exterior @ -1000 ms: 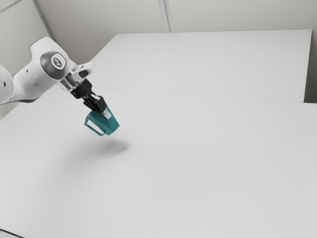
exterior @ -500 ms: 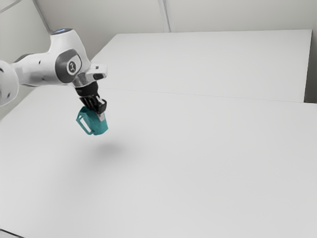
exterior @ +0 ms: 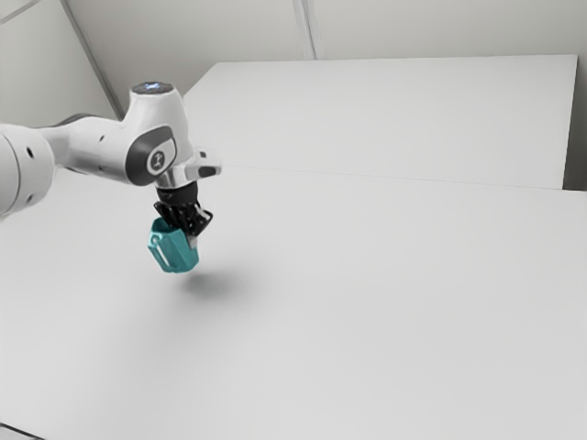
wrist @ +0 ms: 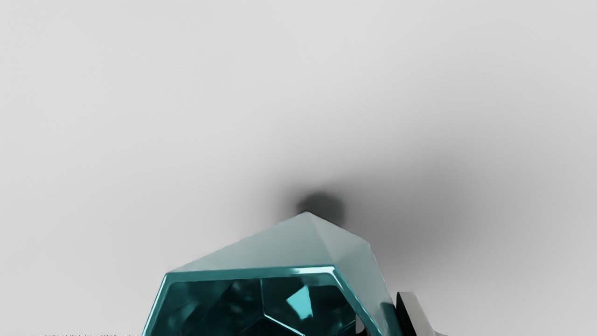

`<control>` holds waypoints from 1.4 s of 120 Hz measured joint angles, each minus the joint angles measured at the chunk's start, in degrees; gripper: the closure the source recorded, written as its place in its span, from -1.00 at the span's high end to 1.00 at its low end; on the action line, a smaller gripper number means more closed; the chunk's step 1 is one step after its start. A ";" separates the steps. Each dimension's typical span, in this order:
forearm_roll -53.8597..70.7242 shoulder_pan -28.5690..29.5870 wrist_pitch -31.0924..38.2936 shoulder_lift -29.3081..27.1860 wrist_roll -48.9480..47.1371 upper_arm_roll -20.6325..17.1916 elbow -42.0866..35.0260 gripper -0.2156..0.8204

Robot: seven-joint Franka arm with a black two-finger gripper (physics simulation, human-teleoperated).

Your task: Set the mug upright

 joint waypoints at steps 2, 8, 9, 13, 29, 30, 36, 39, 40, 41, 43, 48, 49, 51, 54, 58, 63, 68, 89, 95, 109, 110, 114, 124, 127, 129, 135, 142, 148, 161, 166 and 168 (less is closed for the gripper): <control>0.07 0.02 0.26 0.01 -0.46 0.00 -0.27 -0.92; 0.25 0.07 0.97 0.08 -1.77 -0.01 -0.89 -0.92; 0.27 0.08 1.08 0.09 -1.98 -0.01 -0.95 -0.92; 0.35 0.09 1.55 0.10 -2.80 -0.01 -1.17 -0.92; 0.50 0.09 4.27 0.28 -5.68 -0.01 -2.82 -0.92; 0.51 0.08 4.44 0.31 -5.84 -0.01 -2.87 -0.92; 0.56 0.08 5.60 0.48 -6.77 -0.01 -3.43 -0.92; 0.58 0.08 6.18 0.64 -7.20 0.00 -3.69 -0.92; 0.58 0.08 6.36 0.69 -7.35 0.00 -3.76 -0.92; 0.59 0.08 6.54 0.75 -7.49 0.00 -3.83 -0.92; 0.60 0.08 6.91 0.86 -7.77 0.00 -3.96 -0.92; 0.62 0.07 7.76 1.07 -8.43 0.00 -4.28 -0.92; 0.63 0.07 7.92 1.11 -8.56 0.00 -4.33 -0.92; 0.64 0.07 8.23 1.17 -8.81 0.00 -4.42 -0.92; 0.65 0.07 8.64 1.32 -9.18 0.00 -4.52 -0.92; 0.66 0.07 9.13 1.48 -9.64 0.00 -4.59 -0.92; 0.67 0.07 9.63 1.62 -10.19 0.01 -4.64 -0.92; 0.68 0.07 10.05 1.80 -10.71 0.01 -4.66 -0.92; 0.41 0.07 11.28 2.21 -12.33 0.01 -4.68 -0.73; 0.24 0.09 11.47 2.18 -12.56 -0.04 -4.72 -0.53; -0.17 0.10 11.43 1.89 -13.01 -0.19 -4.61 -0.07; -0.20 0.09 11.40 1.84 -13.04 -0.20 -4.57 -0.04; -0.34 0.08 11.09 1.59 -13.15 -0.24 -4.28 0.05; -0.81 0.07 9.04 0.94 -13.38 -0.29 -1.96 0.22; -1.00 0.07 8.09 0.76 -13.44 -0.31 -0.93 0.26; -1.11 0.07 7.40 0.65 -13.48 -0.32 -0.20 0.29; -1.37 0.07 5.27 0.44 -13.58 -0.34 1.78 0.35; -1.57 0.07 2.46 0.24 -13.69 -0.37 4.17 0.40; -1.79 0.08 -0.07 0.17 -13.77 -0.39 6.28 0.44; -3.00 0.08 -5.98 0.01 -13.93 -0.42 10.80 0.50; -3.62 0.08 -8.17 -0.24 -13.98 -0.43 12.10 0.51; -3.88 0.08 -9.00 -0.35 -14.00 -0.43 12.57 0.52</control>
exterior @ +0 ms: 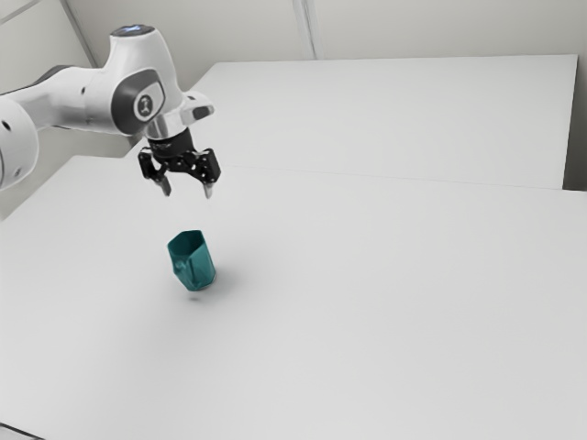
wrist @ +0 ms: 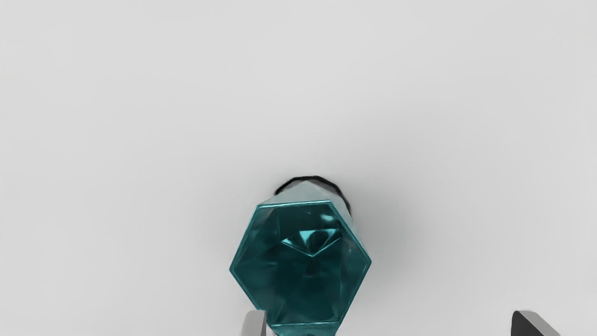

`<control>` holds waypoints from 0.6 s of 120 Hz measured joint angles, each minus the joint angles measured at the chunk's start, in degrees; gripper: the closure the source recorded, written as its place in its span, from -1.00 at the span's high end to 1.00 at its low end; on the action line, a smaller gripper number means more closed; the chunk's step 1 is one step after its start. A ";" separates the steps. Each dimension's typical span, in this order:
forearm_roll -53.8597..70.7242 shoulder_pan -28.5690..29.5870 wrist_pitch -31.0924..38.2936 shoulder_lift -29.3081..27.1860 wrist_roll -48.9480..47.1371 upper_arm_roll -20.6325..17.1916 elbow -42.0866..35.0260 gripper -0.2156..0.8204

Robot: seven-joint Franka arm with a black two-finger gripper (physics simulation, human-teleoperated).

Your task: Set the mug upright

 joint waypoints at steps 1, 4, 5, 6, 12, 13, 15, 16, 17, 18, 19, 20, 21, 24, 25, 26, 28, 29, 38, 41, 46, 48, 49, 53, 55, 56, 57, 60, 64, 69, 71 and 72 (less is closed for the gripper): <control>-0.12 0.00 -0.42 -0.06 -0.01 0.00 0.23 0.52; -0.43 0.00 -1.58 -0.19 -0.04 0.00 0.87 0.53; -0.53 0.00 -1.95 -0.22 -0.05 0.00 1.11 0.53; -0.61 0.00 -2.32 -0.24 -0.06 0.00 1.35 0.53; -1.02 0.00 -4.35 -0.34 -0.10 0.00 2.66 0.54; -1.07 0.00 -4.67 -0.35 -0.11 0.00 2.92 0.54; -1.17 0.00 -5.28 -0.37 -0.12 0.00 3.39 0.55; -1.21 0.00 -5.61 -0.38 -0.13 0.00 3.65 0.55; -1.25 0.01 -5.94 -0.38 -0.14 -0.02 4.00 0.55; -1.29 0.01 -6.26 -0.38 -0.14 -0.03 4.31 0.55; -1.33 0.02 -6.59 -0.39 -0.15 -0.03 4.63 0.55; -1.36 0.02 -6.91 -0.39 -0.16 -0.04 4.96 0.55; -1.38 0.05 -7.24 -0.39 -0.16 -0.09 5.30 0.56; -1.45 0.10 -8.18 -0.40 -0.18 -0.18 6.18 0.56; -1.47 0.10 -8.50 -0.40 -0.19 -0.21 6.47 0.56; -1.49 0.09 -8.80 -0.40 -0.20 -0.23 6.73 0.56; -1.52 0.07 -9.40 -0.40 -0.21 -0.26 7.26 0.56; -1.54 0.06 -9.71 -0.40 -0.21 -0.28 7.57 0.56; -1.60 -0.05 -12.26 -0.43 -0.24 -0.34 9.84 0.57; -1.62 -0.05 -12.99 -0.43 -0.19 -0.34 10.50 0.57; -1.67 -0.02 -14.02 -0.42 0.02 -0.35 11.34 0.57; -1.69 0.00 -14.37 -0.41 0.12 -0.35 11.60 0.57; -1.70 0.01 -14.56 -0.41 0.18 -0.35 11.84 0.57; -1.75 0.03 -15.35 -0.39 0.39 -0.34 12.71 0.58; -1.78 0.04 -15.77 -0.37 0.49 -0.35 13.18 0.58; -1.79 0.04 -15.97 -0.36 0.54 -0.33 13.40 0.58; -1.80 0.04 -16.19 -0.37 0.59 -0.34 13.65 0.58; -1.82 0.04 -16.83 -0.37 0.74 -0.31 14.35 0.58; -1.85 0.05 -17.72 -0.34 0.93 -0.29 15.33 0.58; -1.87 0.06 -18.77 -0.34 1.15 -0.28 16.35 0.58; -1.88 0.07 -19.20 -0.33 1.24 -0.27 16.70 0.58; -1.88 0.07 -19.41 -0.33 1.28 -0.27 16.86 0.58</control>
